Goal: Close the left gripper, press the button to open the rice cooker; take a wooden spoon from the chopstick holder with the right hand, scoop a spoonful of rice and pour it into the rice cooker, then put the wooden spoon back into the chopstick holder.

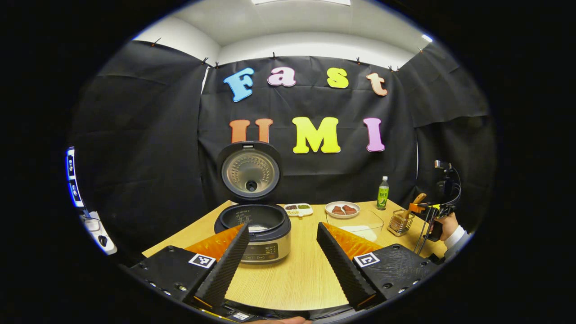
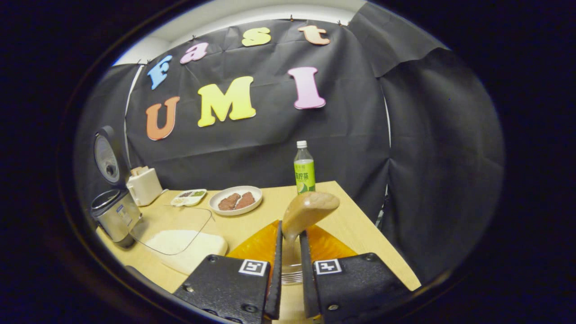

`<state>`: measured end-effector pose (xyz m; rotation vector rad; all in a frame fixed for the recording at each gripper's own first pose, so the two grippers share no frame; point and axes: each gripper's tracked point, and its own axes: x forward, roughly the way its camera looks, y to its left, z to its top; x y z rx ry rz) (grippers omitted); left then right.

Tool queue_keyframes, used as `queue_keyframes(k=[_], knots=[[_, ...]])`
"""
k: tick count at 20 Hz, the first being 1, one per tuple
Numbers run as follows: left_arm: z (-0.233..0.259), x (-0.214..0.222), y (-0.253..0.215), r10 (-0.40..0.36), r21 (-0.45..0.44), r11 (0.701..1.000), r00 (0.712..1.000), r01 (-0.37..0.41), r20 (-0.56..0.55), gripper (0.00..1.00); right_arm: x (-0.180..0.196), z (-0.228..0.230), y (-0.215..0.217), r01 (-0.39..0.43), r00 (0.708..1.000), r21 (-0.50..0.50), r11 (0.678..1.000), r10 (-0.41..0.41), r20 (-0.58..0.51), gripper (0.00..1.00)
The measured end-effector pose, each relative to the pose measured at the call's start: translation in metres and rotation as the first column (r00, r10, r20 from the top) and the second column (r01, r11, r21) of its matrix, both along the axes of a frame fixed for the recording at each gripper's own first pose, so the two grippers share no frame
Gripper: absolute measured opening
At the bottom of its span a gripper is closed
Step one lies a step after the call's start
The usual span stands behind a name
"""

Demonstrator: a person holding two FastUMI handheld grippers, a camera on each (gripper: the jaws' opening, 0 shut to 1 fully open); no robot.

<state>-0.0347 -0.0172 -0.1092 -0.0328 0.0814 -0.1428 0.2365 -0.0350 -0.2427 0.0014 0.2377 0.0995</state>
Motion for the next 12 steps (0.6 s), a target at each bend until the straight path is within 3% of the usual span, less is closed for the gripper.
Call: queue_keyframes(k=[2, 12], knots=[[-0.002, 0.0, 0.002, 0.0, 0.004, 1.0, 1.0, 0.0, -0.004, 0.96, 0.002, 0.002, 0.016, -0.03, 1.0, -0.001, 1.0, 0.03, -0.002, 0.25], [-0.007, -0.007, 0.012, 0.0, 0.006, 1.0, 1.0, 0.0, -0.002, 0.96, 0.0, 0.045, 0.016, 0.015, 0.995, -0.004, 1.0, -0.015, 0.095, 0.14]])
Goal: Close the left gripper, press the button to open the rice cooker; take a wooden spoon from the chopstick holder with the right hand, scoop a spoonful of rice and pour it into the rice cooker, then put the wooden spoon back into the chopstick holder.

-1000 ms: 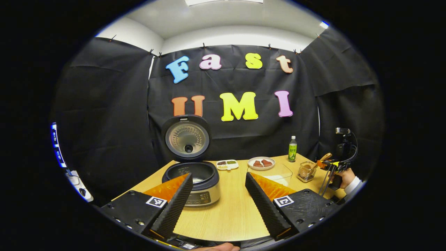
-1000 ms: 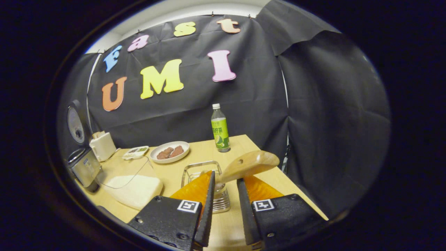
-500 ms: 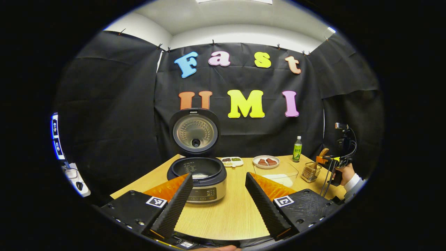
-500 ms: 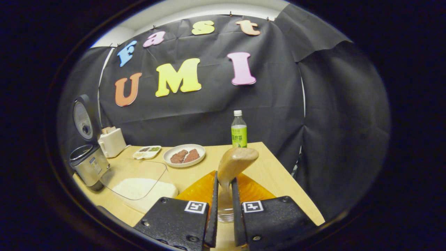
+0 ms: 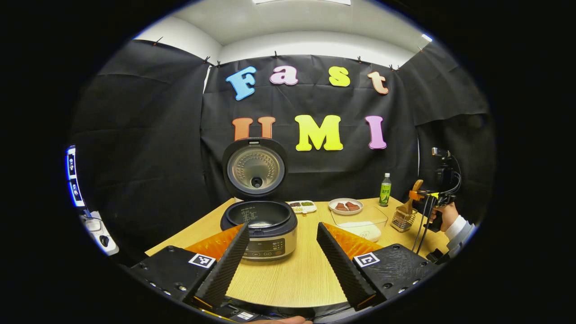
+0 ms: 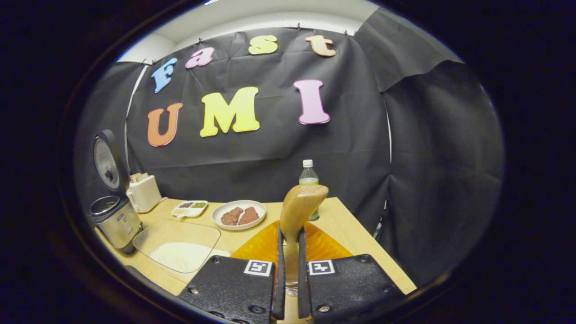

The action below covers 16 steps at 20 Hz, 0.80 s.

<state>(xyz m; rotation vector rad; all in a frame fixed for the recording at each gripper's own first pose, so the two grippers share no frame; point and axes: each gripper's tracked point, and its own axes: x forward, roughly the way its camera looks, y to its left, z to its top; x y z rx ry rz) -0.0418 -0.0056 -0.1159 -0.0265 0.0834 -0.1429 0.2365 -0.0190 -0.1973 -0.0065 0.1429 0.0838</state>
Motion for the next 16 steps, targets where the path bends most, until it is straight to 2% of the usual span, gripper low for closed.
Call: queue_keyframes(k=[4, 7, 13, 16], knots=[[-0.001, -0.005, 0.002, -0.001, -0.001, 1.0, 1.0, 0.001, 0.003, 0.96, -0.009, 0.032, 0.008, -0.005, 0.999, -0.026, 1.0, 0.006, 0.054, 0.16], [-0.001, -0.009, 0.003, -0.003, -0.005, 1.0, 1.0, 0.003, 0.003, 0.96, -0.02, 0.055, 0.027, -0.048, 0.995, -0.035, 0.998, 0.051, 0.09, 0.16], [-0.008, -0.014, 0.01, -0.004, -0.006, 1.0, 1.0, 0.004, -0.004, 0.96, -0.031, 0.078, 0.085, -0.122, 0.984, -0.023, 0.992, 0.124, 0.125, 0.12], [-0.013, -0.015, 0.021, 0.008, -0.003, 1.0, 1.0, -0.008, -0.01, 0.96, -0.033, 0.073, 0.121, -0.164, 0.981, -0.025, 0.986, 0.165, 0.105, 0.12]])
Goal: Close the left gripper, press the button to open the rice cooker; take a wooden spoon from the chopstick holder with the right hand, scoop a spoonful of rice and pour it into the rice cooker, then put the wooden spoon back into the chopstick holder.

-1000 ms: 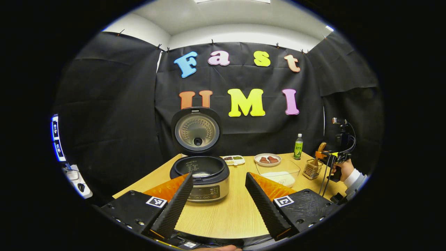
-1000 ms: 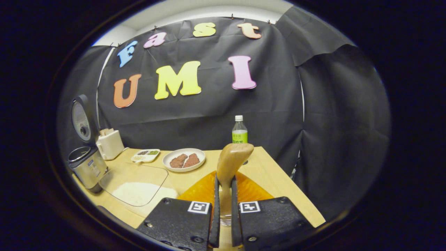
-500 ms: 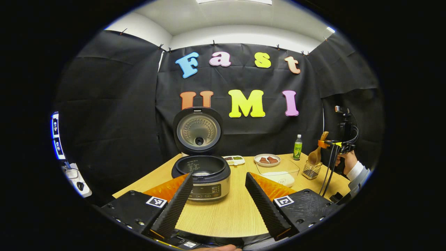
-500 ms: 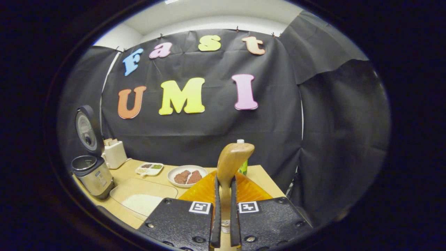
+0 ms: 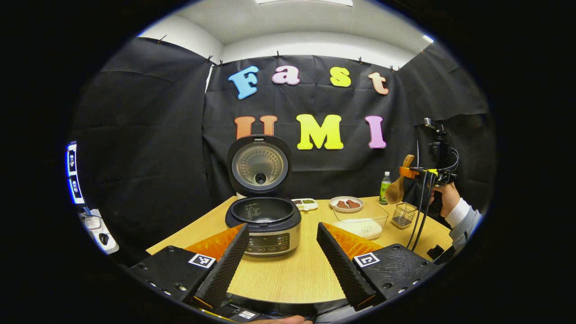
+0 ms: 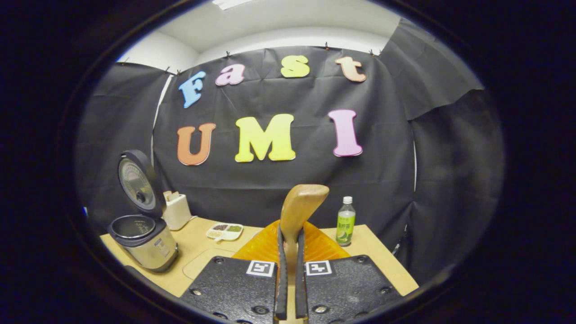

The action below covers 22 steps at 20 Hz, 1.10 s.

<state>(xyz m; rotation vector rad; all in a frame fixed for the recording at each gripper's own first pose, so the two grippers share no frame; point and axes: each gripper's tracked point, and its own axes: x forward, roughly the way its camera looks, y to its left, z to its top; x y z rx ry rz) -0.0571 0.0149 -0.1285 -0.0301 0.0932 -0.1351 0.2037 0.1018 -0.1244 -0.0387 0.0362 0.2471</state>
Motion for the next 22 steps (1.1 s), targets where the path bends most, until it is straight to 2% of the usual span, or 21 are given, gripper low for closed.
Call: queue_keyframes(k=[3, 6, 9, 12, 19, 22], knots=[[-0.005, -0.002, 0.012, 0.015, -0.009, 1.0, 1.0, -0.015, -0.009, 0.96, 0.002, -0.012, 0.032, -0.025, 0.999, -0.023, 0.999, 0.024, -0.026, 0.12], [-0.009, -0.003, 0.025, 0.034, -0.02, 0.999, 0.999, -0.034, -0.018, 0.96, 0.009, -0.042, 0.059, -0.045, 0.994, -0.058, 0.997, 0.039, -0.102, 0.12], [-0.012, -0.002, 0.035, 0.051, -0.043, 0.998, 0.998, -0.052, -0.025, 0.96, 0.021, -0.083, 0.08, -0.061, 0.979, -0.091, 0.994, 0.042, -0.198, 0.12], [-0.019, -0.001, 0.042, 0.061, -0.049, 0.997, 0.997, -0.063, -0.036, 0.96, 0.037, -0.123, 0.085, -0.045, 0.96, -0.108, 0.993, 0.012, -0.281, 0.12], [-0.031, 0.006, 0.054, 0.078, -0.067, 0.994, 0.995, -0.082, -0.064, 0.97, 0.054, -0.132, 0.087, -0.016, 0.971, -0.081, 0.997, -0.004, -0.238, 0.12], [-0.037, 0.007, 0.054, 0.074, -0.079, 0.994, 0.994, -0.08, -0.076, 0.96, 0.053, -0.138, 0.092, -0.032, 0.965, -0.05, 0.998, 0.017, -0.262, 0.12]])
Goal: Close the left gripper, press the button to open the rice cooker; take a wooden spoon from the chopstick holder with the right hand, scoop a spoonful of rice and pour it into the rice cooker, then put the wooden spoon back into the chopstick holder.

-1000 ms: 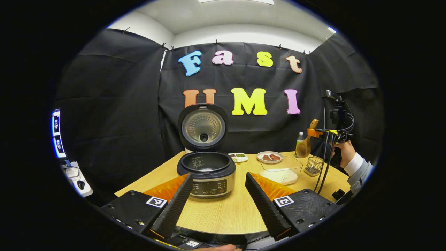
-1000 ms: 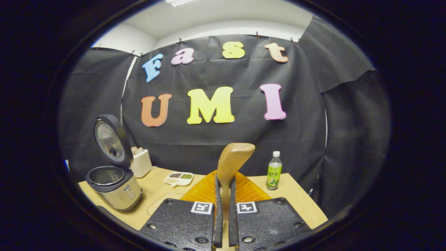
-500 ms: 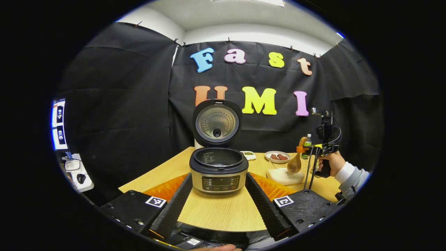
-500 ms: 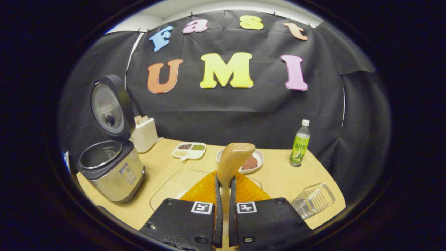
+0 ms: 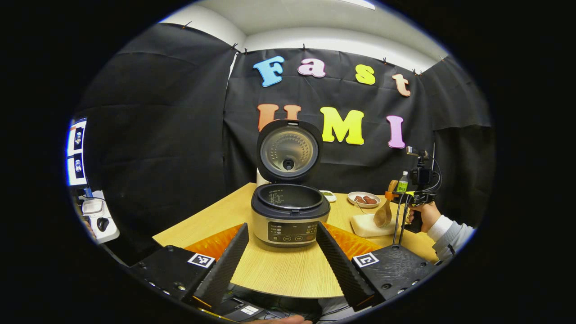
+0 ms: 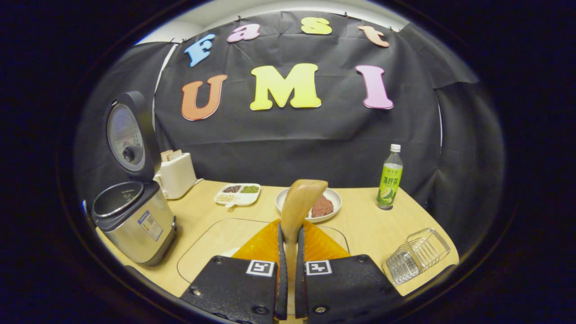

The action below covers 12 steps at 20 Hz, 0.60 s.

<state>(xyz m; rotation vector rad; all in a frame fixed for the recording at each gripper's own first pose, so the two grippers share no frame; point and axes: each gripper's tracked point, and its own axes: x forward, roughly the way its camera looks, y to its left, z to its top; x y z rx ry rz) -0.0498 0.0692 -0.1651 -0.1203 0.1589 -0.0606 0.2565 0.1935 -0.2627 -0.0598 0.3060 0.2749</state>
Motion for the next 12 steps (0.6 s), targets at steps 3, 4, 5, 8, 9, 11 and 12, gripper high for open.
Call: queue_keyframes(k=[3, 4, 5, 8, 9, 11, 12], knots=[[-0.001, 0.001, -0.004, -0.003, -0.004, 1.0, 1.0, 0.003, 0.002, 0.96, -0.005, -0.003, 0.01, -0.023, 0.999, 0.055, 0.998, 0.025, -0.029, 0.12], [0.0, 0.0, -0.004, -0.006, -0.006, 1.0, 1.0, 0.006, 0.003, 0.96, -0.008, -0.004, 0.013, -0.031, 0.999, 0.074, 0.997, 0.033, -0.035, 0.12], [-0.001, -0.001, -0.005, -0.009, -0.005, 1.0, 1.0, 0.009, 0.003, 0.96, -0.011, -0.004, 0.018, -0.045, 0.998, 0.102, 0.994, 0.05, -0.046, 0.12], [-0.002, 0.0, -0.007, -0.009, -0.001, 1.0, 1.0, 0.009, 0.004, 0.96, -0.02, -0.004, 0.028, -0.052, 0.994, 0.211, 0.976, 0.071, -0.084, 0.12], [-0.003, -0.001, -0.008, -0.012, 0.0, 1.0, 1.0, 0.012, 0.0, 0.96, -0.021, -0.004, 0.03, -0.048, 0.992, 0.254, 0.966, 0.076, -0.102, 0.12], [-0.005, -0.002, -0.009, -0.014, 0.006, 1.0, 1.0, 0.014, -0.006, 0.96, -0.023, -0.004, 0.032, -0.041, 0.986, 0.338, 0.94, 0.092, -0.139, 0.12], [-0.006, -0.001, -0.008, -0.013, 0.011, 1.0, 1.0, 0.013, -0.007, 0.96, -0.023, -0.005, 0.032, -0.03, 0.981, 0.38, 0.925, 0.099, -0.165, 0.12]])
